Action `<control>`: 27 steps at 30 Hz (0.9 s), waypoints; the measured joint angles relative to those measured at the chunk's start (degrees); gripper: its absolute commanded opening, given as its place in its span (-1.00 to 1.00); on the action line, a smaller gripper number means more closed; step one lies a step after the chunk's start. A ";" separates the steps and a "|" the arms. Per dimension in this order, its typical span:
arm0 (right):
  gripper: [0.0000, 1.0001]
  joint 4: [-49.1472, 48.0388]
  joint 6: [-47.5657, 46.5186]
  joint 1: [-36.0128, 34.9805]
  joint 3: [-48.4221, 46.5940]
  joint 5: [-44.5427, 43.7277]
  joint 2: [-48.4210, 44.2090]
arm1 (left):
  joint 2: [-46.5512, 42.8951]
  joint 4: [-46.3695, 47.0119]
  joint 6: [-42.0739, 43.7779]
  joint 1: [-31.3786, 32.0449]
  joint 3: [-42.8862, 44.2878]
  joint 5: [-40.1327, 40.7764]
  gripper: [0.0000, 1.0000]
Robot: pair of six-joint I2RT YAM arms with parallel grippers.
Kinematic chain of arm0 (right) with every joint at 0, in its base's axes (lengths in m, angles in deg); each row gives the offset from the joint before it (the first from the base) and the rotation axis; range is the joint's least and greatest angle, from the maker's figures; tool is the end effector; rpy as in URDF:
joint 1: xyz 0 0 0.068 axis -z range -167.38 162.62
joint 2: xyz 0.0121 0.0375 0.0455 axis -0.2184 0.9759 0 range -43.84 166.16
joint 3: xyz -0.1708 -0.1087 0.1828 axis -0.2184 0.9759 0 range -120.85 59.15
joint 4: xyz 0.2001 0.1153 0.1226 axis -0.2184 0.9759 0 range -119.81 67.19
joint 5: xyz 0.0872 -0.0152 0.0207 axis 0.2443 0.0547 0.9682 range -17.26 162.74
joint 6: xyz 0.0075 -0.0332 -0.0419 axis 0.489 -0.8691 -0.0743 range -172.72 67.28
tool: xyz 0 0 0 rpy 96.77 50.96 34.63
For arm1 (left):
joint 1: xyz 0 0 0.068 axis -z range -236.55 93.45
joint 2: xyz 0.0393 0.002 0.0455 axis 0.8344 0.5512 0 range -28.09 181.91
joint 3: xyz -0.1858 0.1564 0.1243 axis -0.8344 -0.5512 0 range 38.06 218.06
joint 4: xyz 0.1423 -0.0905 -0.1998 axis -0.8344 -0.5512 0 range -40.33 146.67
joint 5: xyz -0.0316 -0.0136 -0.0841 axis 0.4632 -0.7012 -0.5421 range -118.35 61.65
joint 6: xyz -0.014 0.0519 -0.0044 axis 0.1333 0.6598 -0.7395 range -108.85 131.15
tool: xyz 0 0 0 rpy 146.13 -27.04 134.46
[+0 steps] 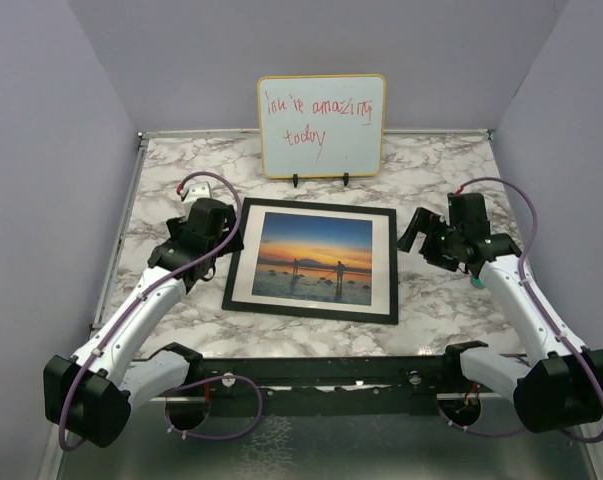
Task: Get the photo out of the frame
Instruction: Adjust the photo frame at the center of the board.
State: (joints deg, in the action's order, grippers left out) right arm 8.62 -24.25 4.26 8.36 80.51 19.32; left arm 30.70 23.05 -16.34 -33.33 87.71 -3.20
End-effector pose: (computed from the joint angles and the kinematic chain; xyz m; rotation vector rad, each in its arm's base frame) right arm 0.2189 0.0371 0.2704 0.3766 2.4703 0.4420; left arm 0.2013 -0.0698 0.2875 -0.2994 2.2126 0.0320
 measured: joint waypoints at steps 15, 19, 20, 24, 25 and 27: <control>0.56 -4.07 3.54 -0.02 11.15 2.56 3.34 | -2.01 -0.17 -3.76 0.00 -7.72 -1.86 0.98; 0.45 -4.55 3.61 -1.68 12.72 3.63 7.19 | -1.64 0.04 -4.79 0.00 -8.11 -2.29 0.98; 0.42 -4.72 3.58 -2.40 12.70 3.52 7.67 | -1.29 0.13 -4.87 0.00 -8.11 -2.45 0.98; 0.22 -4.61 3.48 -5.38 12.31 0.70 9.07 | -0.02 0.13 -4.90 0.00 -8.11 -2.82 0.98; 0.22 -4.39 3.48 -6.16 12.02 -0.39 9.44 | 0.24 0.13 -4.90 0.00 -8.11 -2.86 0.98; 0.19 -4.22 3.80 -7.80 11.50 -2.73 10.03 | 0.81 0.15 -4.90 0.00 -8.11 -2.89 0.98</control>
State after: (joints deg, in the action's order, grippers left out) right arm 4.40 -20.45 -3.55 19.86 77.77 29.35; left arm 31.50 23.20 -21.23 -33.33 79.60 -6.09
